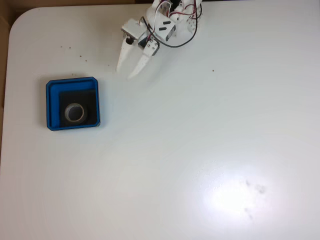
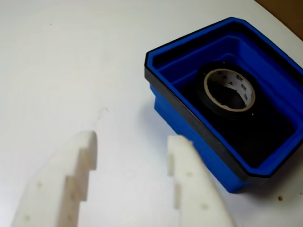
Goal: Pick the black tape roll and drop it in the blue box
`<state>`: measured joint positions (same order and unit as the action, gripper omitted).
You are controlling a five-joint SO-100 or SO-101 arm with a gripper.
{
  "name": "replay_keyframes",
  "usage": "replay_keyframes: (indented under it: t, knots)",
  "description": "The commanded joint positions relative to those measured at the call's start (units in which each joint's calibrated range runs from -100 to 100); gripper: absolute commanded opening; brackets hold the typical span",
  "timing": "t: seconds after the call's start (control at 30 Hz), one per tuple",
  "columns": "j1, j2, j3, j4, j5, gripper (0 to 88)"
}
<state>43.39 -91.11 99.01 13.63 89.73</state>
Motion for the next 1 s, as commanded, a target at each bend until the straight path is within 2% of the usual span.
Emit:
replay_keyframes:
  t: [0.0, 0.3, 0.5, 0.77, 0.97]
  knots:
    - [-8.7, -0.8, 0.9, -1.2, 0.2, 13.6]
    - [-28.3, -0.8, 0.9, -1.2, 0.2, 13.6]
    - [-37.5, -0.8, 0.9, -1.2, 0.2, 13.5]
    - [-41.1, -0.6, 0.9, -1.2, 0.2, 13.0]
    - [-41.1, -0.6, 0.9, -1.2, 0.2, 5.0]
